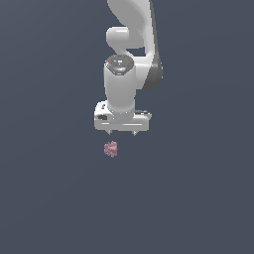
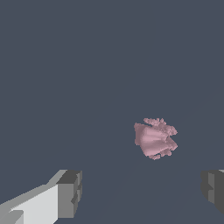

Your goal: Pick up the object and move it to a goal position.

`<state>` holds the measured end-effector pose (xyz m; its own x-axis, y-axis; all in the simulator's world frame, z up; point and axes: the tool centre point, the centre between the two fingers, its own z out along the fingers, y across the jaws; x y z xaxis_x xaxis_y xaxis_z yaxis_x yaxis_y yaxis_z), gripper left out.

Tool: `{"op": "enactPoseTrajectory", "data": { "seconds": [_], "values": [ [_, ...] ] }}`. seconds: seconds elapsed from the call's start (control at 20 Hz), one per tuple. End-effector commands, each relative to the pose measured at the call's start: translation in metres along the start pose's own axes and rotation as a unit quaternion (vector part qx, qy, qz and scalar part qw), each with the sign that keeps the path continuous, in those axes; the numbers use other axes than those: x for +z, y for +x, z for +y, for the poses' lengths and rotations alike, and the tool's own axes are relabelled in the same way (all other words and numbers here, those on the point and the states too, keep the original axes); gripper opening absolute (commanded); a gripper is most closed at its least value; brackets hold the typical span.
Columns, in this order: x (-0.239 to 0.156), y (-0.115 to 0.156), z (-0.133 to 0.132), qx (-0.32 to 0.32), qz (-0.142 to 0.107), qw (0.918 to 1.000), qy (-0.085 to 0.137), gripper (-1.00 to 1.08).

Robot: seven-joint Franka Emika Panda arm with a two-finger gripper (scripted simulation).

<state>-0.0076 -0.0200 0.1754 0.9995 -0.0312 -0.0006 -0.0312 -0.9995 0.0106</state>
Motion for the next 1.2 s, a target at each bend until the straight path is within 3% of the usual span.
{"op": "enactPoseTrajectory", "data": {
  "seconds": [0.0,0.55,0.85,1.15],
  "values": [
    [0.000,0.000,0.000,0.000,0.000,1.0000,0.000,1.00],
    [-0.024,0.007,0.011,-0.006,0.012,0.9999,-0.009,1.00],
    [-0.004,0.008,0.020,-0.006,0.009,0.9999,-0.006,1.00],
    [0.041,0.006,0.041,-0.006,0.004,1.0000,0.000,1.00]
  ]
}}
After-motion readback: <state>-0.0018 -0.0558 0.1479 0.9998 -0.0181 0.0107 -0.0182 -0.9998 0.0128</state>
